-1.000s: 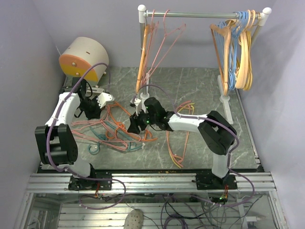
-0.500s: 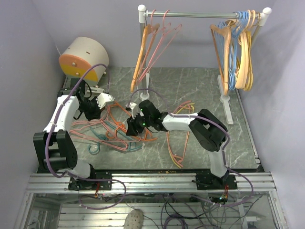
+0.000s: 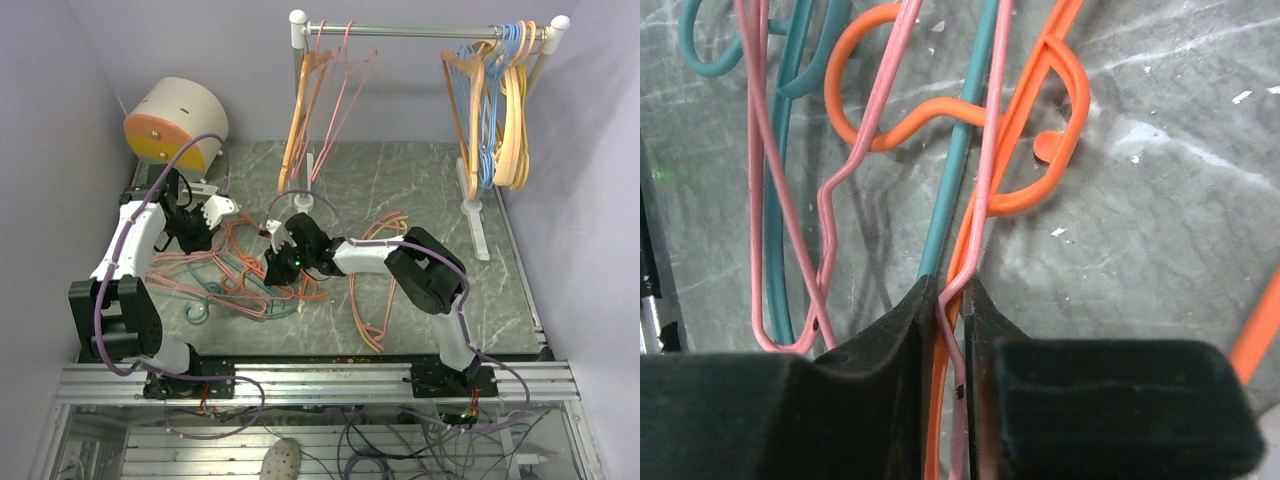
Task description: Organize the hangers
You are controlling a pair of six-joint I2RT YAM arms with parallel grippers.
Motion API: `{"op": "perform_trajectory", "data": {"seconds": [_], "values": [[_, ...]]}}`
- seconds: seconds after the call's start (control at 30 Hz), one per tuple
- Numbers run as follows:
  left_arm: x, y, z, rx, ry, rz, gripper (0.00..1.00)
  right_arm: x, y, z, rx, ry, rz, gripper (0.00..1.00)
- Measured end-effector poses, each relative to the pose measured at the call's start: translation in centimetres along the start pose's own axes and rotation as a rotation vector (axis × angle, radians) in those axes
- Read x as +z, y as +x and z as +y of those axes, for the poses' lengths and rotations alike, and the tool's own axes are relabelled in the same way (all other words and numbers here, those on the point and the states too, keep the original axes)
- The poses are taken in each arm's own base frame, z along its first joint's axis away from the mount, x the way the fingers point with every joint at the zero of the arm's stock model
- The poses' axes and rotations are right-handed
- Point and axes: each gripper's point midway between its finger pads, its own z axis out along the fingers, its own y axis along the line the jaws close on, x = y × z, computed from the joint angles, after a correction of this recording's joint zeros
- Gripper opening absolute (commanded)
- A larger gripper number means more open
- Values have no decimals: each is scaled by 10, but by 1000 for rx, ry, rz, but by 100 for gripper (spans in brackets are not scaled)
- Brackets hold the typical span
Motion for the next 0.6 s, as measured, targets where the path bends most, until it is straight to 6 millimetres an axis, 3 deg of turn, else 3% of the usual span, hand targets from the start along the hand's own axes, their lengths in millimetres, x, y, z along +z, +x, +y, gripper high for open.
{"op": "perform_trajectory", "data": {"seconds": [0.4,0.6], "values": [[1,-2,-3,-23,10,-16,7,3,-3,-2,3,24,-4,0],[2,-4,-4,-36,14,-19,7,-11,-10,4,-9,69,-27,0]]}}
